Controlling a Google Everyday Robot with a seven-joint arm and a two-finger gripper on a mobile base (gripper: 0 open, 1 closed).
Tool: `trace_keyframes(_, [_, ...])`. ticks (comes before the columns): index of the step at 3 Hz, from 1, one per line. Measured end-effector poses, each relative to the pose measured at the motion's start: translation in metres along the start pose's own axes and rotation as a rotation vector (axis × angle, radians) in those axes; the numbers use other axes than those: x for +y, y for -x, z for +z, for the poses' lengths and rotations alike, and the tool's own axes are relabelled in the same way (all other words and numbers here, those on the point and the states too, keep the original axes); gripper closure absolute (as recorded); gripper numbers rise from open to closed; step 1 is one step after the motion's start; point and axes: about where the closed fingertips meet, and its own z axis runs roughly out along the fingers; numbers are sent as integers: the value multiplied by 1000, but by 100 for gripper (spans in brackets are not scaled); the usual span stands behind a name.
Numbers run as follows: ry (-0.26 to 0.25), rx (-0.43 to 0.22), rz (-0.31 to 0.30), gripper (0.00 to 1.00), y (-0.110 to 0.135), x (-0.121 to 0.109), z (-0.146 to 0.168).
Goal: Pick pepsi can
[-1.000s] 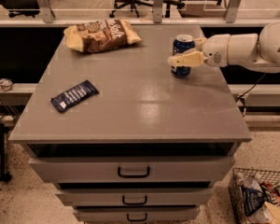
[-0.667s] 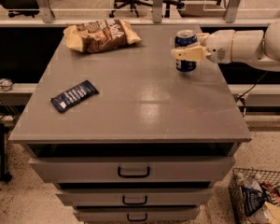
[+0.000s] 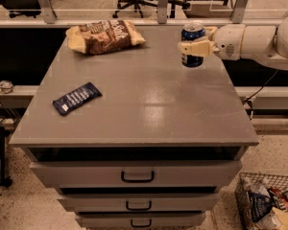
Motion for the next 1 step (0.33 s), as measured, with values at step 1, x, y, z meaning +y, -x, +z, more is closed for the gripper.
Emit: trace_keyframes(1, [0,0,0,100,0,0,0])
